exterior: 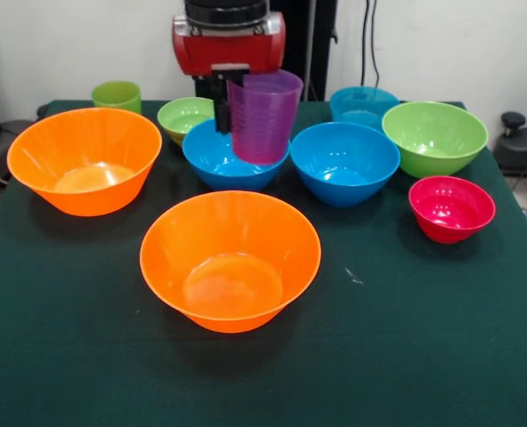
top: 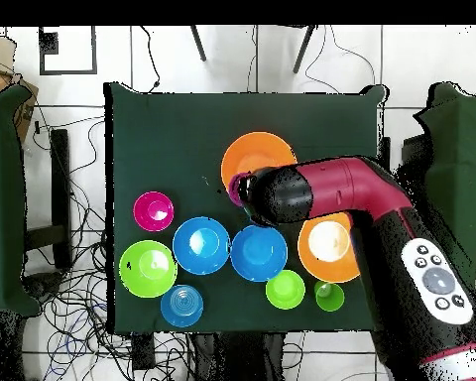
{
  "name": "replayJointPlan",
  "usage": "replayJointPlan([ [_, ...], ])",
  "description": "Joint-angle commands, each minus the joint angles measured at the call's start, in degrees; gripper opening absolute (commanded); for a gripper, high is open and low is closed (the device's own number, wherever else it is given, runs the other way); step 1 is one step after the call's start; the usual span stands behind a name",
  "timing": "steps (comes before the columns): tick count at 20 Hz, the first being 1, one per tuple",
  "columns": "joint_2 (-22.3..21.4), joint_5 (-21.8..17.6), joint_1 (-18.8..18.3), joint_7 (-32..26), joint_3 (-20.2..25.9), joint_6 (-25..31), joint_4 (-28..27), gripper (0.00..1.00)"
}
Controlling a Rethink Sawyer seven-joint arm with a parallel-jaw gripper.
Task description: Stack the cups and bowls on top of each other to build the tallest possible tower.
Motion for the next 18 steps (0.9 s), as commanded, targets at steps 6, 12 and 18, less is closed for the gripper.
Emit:
replayJointPlan([
  [6,11.06,-6.69,6.19,-7.87,-3.16,3.27,-11.59,0.00],
  [12,12.09,-7.65,4.39,-12.43,-1.97,2.02,-11.58,0.00],
  [18,11.41,-7.05,2.33,-16.81,-0.13,3.69,-11.26,0.00],
])
